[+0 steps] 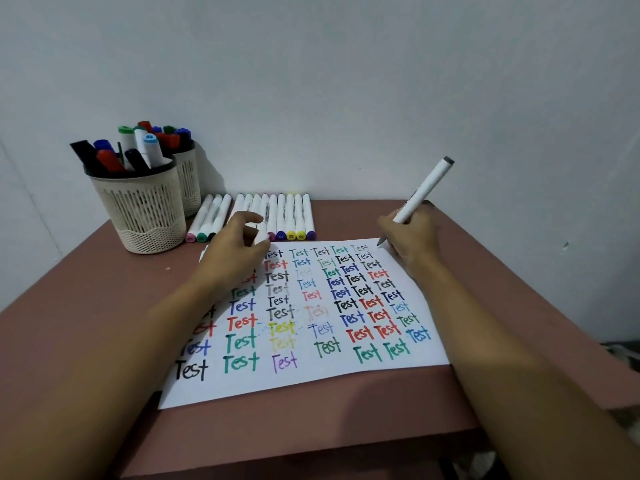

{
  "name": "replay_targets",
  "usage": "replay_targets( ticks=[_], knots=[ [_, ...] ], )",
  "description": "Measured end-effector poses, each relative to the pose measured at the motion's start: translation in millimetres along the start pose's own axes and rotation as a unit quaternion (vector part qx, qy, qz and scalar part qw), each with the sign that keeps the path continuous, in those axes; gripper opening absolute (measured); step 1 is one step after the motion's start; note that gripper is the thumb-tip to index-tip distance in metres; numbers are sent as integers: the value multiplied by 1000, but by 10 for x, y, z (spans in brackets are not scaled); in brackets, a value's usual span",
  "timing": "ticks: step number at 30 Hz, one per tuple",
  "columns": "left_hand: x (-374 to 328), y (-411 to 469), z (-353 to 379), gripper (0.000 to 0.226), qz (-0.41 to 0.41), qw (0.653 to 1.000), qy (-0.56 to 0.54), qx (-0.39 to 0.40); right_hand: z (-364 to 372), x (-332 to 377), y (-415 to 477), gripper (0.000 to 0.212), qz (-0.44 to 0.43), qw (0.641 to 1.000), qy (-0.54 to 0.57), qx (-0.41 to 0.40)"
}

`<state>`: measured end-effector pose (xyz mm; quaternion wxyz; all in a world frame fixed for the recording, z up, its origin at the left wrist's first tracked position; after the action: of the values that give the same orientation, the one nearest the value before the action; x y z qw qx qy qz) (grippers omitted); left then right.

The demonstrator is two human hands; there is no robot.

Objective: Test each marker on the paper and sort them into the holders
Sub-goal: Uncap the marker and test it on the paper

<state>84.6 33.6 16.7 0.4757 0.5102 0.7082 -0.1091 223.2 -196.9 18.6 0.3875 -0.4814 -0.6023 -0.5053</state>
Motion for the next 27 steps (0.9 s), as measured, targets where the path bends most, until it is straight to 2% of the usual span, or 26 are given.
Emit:
replay_targets(
  ticks=[5,14,19,27],
  knots=[
    [13,11,-5,20,15,999,32,-4,29,-58,13,12,21,1000,1,6],
    [-4,11,8,21,23,999,48,2,38,-73,2,14,21,1000,-6,8],
    [-1,6,18,18,22,999,48,5,9,-56,-4,16,11,999,-24,-20],
    [-11,4,19,19,28,998,49,10,23,-46,-15,13,18,999,-31,0]
  ],
)
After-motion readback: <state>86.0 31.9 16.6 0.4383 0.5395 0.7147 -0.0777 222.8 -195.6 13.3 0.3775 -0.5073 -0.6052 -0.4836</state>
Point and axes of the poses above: each hand's wrist, its own y-axis towards the middle knuckle, its own z-axis out of the palm, x = y × z, the point moved 5 cm from there along y, towards the middle knuckle, and after that the axes turned 1 degree about -x, right-handed, at the moved point
